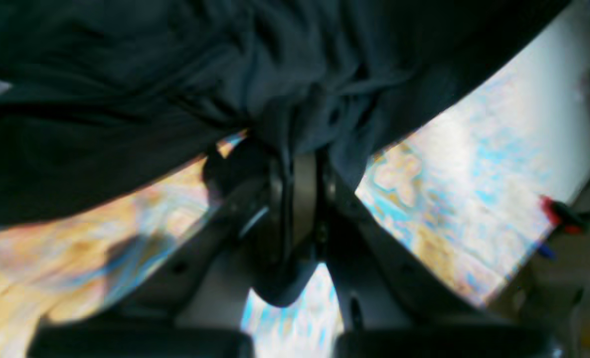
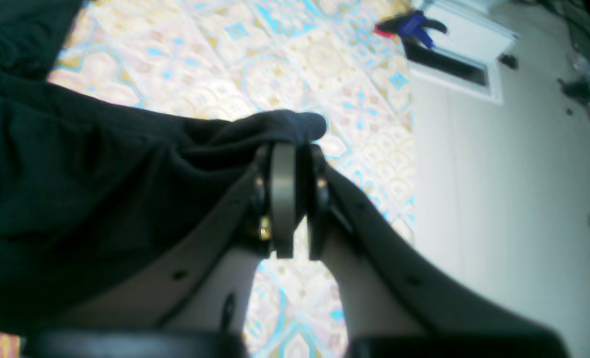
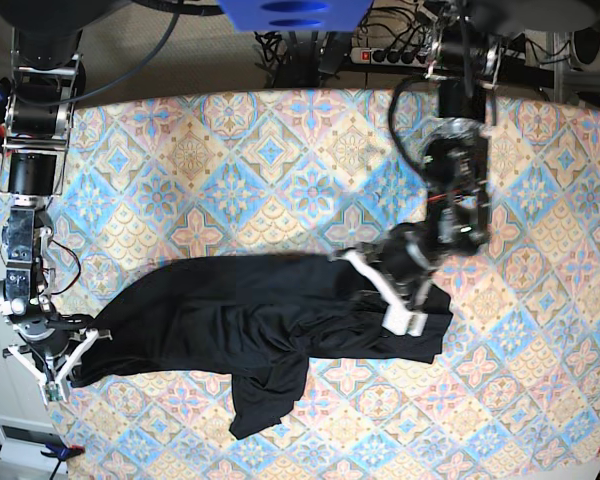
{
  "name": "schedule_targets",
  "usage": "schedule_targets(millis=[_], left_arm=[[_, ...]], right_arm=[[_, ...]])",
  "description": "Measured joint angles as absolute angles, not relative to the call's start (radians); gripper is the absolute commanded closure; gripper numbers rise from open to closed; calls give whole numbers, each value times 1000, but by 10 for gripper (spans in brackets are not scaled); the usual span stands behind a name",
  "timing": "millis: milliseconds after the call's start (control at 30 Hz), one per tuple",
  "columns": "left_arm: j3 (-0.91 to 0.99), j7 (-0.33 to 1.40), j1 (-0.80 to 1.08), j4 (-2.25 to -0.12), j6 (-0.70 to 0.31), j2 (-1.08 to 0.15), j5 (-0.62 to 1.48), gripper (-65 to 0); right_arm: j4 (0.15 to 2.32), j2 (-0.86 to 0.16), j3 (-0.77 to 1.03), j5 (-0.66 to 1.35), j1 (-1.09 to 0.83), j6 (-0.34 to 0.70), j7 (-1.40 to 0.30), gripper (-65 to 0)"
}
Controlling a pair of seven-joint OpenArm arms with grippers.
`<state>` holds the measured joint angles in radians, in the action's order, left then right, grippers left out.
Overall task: Layout the t-shirt on the table in an organized manner, then fold the t-shirt properly
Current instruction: 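Grasp a sleeve with the left gripper and pull it outward, then stretch the sleeve toward the left gripper while the right holds the hem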
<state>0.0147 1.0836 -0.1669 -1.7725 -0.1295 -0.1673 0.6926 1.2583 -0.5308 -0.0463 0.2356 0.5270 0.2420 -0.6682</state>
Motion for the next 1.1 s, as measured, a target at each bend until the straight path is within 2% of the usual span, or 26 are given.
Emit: schedule_targets(millis=[200, 333, 467, 667, 800, 900, 1100], left_arm=[[279, 1215, -141, -2021, -144, -275, 994, 0], [424, 1299, -67, -2024, -134, -402, 1195, -4], [509, 1292, 37, -2027, -137, -562, 1345, -18], [452, 1306, 252, -2017, -141, -699, 1327, -91], [441, 1297, 323, -1999, -142, -697, 1200, -144], [353, 1295, 310, -1983, -140, -657, 1064, -193], [274, 1198, 286, -1984, -136, -622, 898, -256]], right_arm=[[1208, -527, -46, 235, 526, 247, -667, 0], [1204, -531, -46, 235, 530, 242, -665, 0], [1203, -527, -51, 245, 529, 255, -664, 0], [1205, -529, -51, 232, 518, 241, -678, 0], [1216, -533, -50, 234, 444, 240, -678, 0], [1217, -522, -50, 239, 362, 252, -695, 0], [1230, -533, -36, 235, 389, 242, -670, 0]])
